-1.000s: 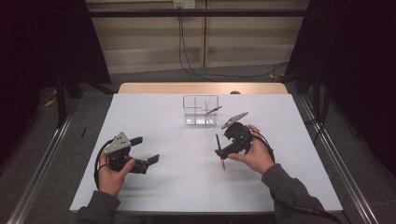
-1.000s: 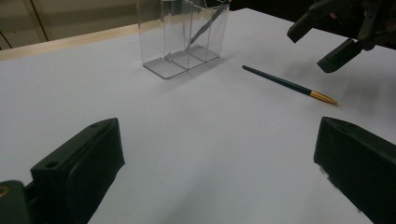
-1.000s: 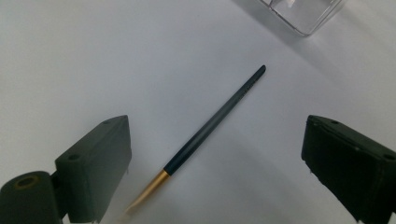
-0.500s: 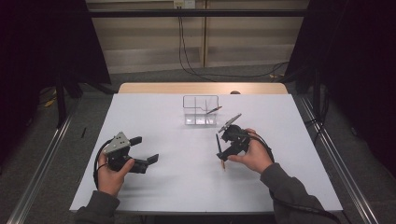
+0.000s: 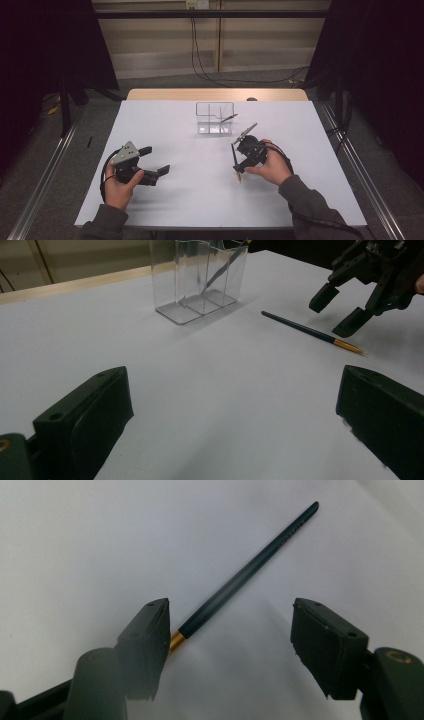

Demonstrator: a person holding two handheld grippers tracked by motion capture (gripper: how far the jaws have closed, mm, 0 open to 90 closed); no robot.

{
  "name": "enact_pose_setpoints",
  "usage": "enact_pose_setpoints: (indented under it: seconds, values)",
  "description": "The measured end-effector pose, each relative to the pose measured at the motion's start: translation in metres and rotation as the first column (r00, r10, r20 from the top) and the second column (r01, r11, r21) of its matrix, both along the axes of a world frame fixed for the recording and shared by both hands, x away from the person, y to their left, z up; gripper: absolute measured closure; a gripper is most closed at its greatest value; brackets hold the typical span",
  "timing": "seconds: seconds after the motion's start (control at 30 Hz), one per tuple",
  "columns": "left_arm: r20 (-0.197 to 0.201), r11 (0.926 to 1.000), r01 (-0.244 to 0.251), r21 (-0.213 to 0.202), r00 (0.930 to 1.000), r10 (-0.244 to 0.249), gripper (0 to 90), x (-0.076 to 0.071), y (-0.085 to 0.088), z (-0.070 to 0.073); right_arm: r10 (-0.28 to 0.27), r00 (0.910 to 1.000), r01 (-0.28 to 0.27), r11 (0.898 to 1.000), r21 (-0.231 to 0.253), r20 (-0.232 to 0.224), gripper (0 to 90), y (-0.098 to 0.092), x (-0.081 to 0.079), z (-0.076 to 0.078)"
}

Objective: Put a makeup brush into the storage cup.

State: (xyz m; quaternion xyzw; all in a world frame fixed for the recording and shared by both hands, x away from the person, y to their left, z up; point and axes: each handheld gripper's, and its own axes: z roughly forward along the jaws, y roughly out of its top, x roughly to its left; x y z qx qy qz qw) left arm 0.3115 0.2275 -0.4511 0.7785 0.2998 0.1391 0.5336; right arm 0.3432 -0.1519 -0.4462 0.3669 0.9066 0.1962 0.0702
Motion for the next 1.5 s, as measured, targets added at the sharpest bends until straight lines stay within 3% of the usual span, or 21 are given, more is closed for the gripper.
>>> enact_pose_setpoints:
  seconds: [0.2, 0.63, 0.67, 0.8, 0.83, 0.97, 1.07, 1.5]
  values:
    - [-0.001, 0.9999, 0.008, -0.011, 1.0, -0.008, 1.4, 0.0006, 0.0001, -0.0008, 0.021, 0.9998, -0.021, 1.0, -0.011, 0.002, 35.3, 0.0027, 0.0, -0.0022]
    - [0.001, 0.9999, -0.005, 0.01, 1.0, 0.005, 1.4, -0.0001, 0.0003, 0.0002, 0.054, 0.9985, -0.054, 0.998, -0.032, -0.006, 41.0, 0.0032, -0.0001, -0.0058]
    - [0.002, 0.9999, 0.01, -0.006, 0.9999, -0.01, 1.4, 0.0009, 0.0004, -0.0006, 0.058, 0.9983, -0.058, 0.998, -0.034, -0.004, 41.1, 0.003, 0.0, -0.0062]
    - [0.001, 1.0, 0.009, 0.003, 1.0, -0.009, 1.4, 0.001, 0.0003, -0.0009, 0.066, 0.9978, -0.066, 0.997, -0.035, -0.005, 42.2, 0.0028, 0.0002, -0.0069]
    - [0.002, 0.9998, -0.011, 0.017, 0.9999, 0.011, 1.5, -0.0001, -0.0001, -0.0002, 0.064, 0.9979, -0.064, 0.997, -0.036, -0.008, 43.4, 0.0033, -0.0002, -0.007]
    - [0.0, 0.9999, 0.002, 0.014, 1.0, -0.002, 1.5, 0.0006, 0.0, -0.0009, 0.081, 0.9966, -0.082, 0.996, -0.041, -0.012, 45.5, 0.0024, -0.0008, -0.0089]
    - [-0.005, 1.0, 0.007, 0.0, 1.0, -0.007, 1.6, 0.0006, -0.0006, -0.0014, 0.06, 0.9976, -0.061, 0.998, -0.03, -0.034, 47.4, 0.0012, -0.0014, -0.009]
    - [0.001, 0.9999, 0.003, 0.017, 1.0, -0.003, 1.6, 0.0004, -0.0008, -0.0008, 0.041, 0.9971, -0.044, 0.998, -0.04, -0.063, 58.9, -0.0027, -0.0026, -0.007]
